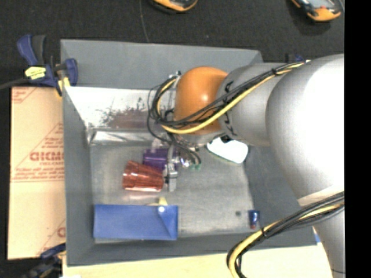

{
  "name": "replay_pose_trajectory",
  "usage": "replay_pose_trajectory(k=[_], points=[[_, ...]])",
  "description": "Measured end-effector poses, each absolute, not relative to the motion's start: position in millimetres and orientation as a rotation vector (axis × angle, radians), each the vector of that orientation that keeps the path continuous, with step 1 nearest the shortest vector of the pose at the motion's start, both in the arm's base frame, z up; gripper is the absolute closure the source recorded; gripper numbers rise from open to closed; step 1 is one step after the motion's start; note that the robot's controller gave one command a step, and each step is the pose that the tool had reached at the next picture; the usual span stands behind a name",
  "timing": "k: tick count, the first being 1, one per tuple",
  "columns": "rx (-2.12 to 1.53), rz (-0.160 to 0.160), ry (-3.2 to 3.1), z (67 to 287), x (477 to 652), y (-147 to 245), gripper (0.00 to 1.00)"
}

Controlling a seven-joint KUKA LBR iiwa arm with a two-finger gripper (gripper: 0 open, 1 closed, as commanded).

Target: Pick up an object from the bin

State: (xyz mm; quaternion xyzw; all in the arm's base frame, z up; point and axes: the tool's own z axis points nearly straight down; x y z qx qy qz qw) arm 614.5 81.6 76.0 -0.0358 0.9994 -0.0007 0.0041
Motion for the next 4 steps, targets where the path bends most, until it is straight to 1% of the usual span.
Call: replay_pose_trajectory(k=[1, 4], points=[[-0.103, 0.003, 3.124, 90.5, 605.3, 74.8, 1.0], [-0.101, 0.004, 3.127, 89.3, 604.4, 74.9, 1.0]])
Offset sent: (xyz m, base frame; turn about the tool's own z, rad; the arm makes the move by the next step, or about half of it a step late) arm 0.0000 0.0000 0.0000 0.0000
